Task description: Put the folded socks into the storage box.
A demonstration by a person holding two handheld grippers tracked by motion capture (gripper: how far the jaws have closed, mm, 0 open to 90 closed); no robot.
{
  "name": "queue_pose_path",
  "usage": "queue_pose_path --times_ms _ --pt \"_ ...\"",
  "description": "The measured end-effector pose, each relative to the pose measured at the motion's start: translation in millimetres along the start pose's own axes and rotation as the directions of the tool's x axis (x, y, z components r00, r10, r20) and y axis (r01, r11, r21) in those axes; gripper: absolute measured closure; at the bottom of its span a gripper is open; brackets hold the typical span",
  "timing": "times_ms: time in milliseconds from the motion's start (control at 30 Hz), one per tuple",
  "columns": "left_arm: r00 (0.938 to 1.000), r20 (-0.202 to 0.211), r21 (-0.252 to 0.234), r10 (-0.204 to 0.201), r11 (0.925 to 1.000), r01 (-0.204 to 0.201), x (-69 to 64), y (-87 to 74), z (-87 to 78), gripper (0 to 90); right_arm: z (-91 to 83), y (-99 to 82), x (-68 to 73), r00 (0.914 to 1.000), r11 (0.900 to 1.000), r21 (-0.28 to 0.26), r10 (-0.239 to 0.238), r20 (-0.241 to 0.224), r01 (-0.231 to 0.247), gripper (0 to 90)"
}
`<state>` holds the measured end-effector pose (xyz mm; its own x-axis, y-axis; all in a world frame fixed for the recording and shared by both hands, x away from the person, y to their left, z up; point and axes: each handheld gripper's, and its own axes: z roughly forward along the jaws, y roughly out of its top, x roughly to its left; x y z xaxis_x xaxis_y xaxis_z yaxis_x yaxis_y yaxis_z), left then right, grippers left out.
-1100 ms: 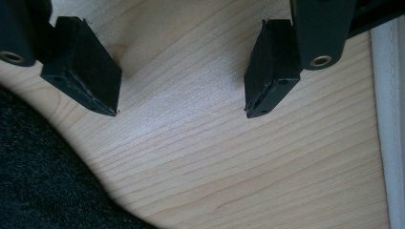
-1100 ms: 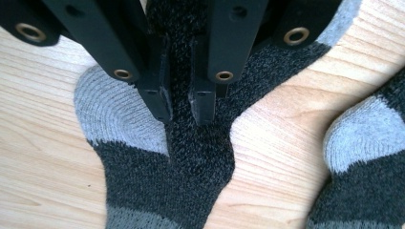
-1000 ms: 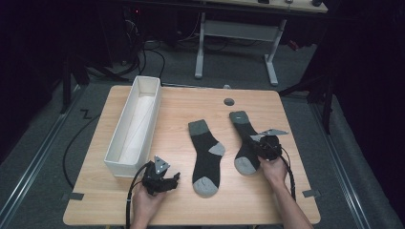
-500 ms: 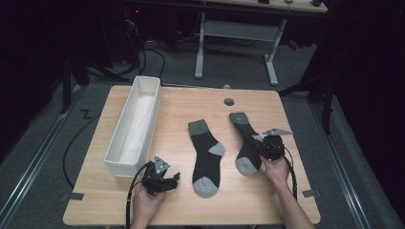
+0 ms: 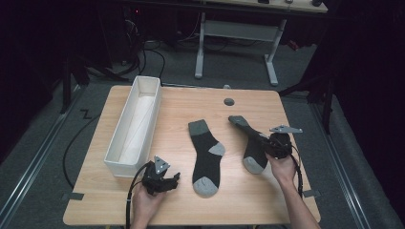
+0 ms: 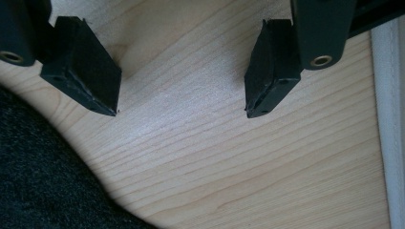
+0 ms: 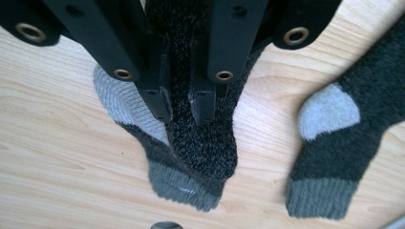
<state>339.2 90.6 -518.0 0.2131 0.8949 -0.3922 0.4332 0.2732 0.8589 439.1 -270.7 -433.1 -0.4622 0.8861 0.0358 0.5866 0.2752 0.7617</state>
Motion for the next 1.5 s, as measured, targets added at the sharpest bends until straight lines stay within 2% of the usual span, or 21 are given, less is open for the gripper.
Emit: queue_pose_path --times_ms 233,467,733,1067,1500 --pt "1.0 0.0 0.0 0.0 1.0 0.0 0.0 0.0 0.0 28.9 -15.1 11.1 1.4 0.9999 0.9994 -0.033 -0.005 -0.01 0.004 81.1" --pt "1.0 0.0 0.0 0.001 1.0 -0.001 0.0 0.0 0.0 28.9 -24.6 22.4 5.8 0.9991 0.9983 -0.058 0.004 -0.043 -0.006 81.1" --pt "1.0 -0.001 -0.001 0.001 1.0 -0.001 -0.1 -0.1 0.0 28.9 -28.3 38.4 16.3 0.9978 0.9987 -0.049 0.009 -0.066 -0.013 81.1" --pt "1.0 -0.001 0.0 0.0 1.0 0.0 -0.2 -0.1 0.0 28.9 -26.7 56.4 31.6 0.9971 0.9989 -0.047 0.004 -0.076 -0.008 81.0" --pt "1.0 -0.001 -0.001 0.0 1.0 0.0 -0.2 -0.1 0.0 28.9 -8.9 79.2 56.0 0.9969 0.9995 -0.032 -0.006 -0.079 0.003 81.0"
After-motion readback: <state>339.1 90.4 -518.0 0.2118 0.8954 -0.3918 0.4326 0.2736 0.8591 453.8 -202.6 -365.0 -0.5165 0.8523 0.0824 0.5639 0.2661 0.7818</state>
